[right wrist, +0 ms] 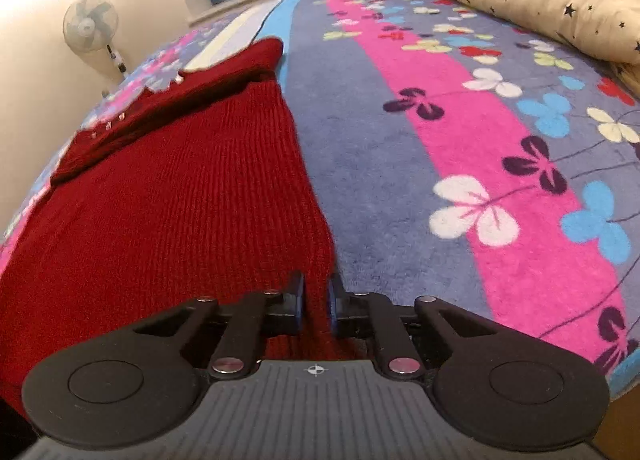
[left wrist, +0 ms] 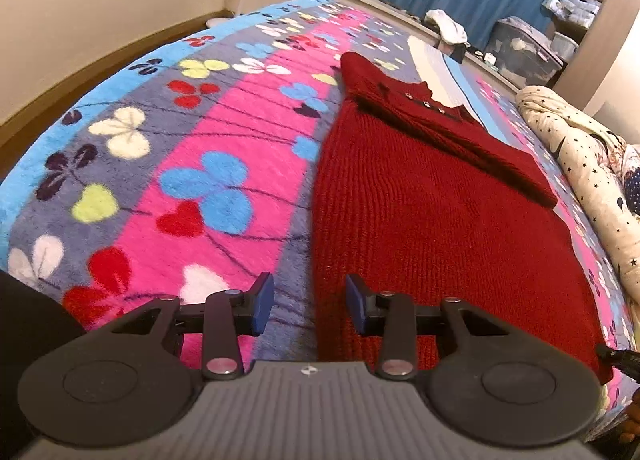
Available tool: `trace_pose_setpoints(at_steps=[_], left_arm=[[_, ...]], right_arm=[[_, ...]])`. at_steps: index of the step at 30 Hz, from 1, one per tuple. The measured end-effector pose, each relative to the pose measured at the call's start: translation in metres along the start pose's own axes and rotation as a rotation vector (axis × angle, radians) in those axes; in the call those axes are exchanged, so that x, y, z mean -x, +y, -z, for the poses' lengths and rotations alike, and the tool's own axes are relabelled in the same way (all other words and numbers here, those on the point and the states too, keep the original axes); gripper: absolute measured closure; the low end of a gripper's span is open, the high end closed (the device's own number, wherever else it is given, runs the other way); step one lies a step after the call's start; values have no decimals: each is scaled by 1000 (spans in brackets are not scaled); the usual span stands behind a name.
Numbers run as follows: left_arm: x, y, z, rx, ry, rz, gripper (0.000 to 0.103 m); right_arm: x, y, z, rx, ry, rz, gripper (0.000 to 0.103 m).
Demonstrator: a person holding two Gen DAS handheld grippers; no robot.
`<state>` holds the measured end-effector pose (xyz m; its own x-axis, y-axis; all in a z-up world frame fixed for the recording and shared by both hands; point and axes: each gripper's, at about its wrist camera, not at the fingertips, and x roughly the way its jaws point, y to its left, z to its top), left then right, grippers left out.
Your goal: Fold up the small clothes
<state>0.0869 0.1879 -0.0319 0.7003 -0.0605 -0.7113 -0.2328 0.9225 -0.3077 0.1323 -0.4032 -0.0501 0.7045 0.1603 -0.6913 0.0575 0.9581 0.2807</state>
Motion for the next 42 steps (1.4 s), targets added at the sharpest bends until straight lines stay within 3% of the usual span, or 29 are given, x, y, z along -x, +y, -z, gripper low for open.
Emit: trace_pose_setpoints(at_steps=[3, 7, 9, 13, 16, 17, 19, 24, 27, 30, 34, 37, 42], left_arm=[[-9, -5, 3, -31, 50, -16, 61], [-24, -24, 9, -143, 72, 11, 61], [-26, -31, 12, -192, 63, -8, 61], [-25, -26, 13, -162, 68, -12, 60], [-25, -33, 17, -208, 63, -14, 62], [-26, -37, 19, -231, 63, -8, 64], [-25, -41, 21, -260, 65, 20, 86], [-14, -36, 13, -244, 48, 34, 94], [23, -26, 0, -227, -75, -5, 96], [33, -15, -3, -199, -67, 3, 96], [3, -3, -6, -116, 56, -4, 93], [-6, 8, -7, -39, 99, 16, 82], [-10, 0, 0, -96, 117, -31, 79]], right_arm=[[13, -14, -6, -79, -76, -12, 96], [0, -5, -1, -10, -10, 24, 95], [-6, -2, 1, 5, 17, 26, 89], [-7, -5, 1, -21, 31, 27, 83], [-8, -1, 4, 18, 34, 36, 82], [-8, 1, 4, 28, 35, 38, 82], [-9, 3, 4, 38, 38, 34, 80], [-4, 6, 1, 50, 27, 13, 92], [23, -11, -9, -83, -61, -70, 94], [41, -23, -9, -149, -105, -120, 95], [9, -16, -1, -88, 43, -29, 93], [2, -10, 0, -51, 58, 24, 83], [-1, -9, 3, -53, 66, 27, 78]])
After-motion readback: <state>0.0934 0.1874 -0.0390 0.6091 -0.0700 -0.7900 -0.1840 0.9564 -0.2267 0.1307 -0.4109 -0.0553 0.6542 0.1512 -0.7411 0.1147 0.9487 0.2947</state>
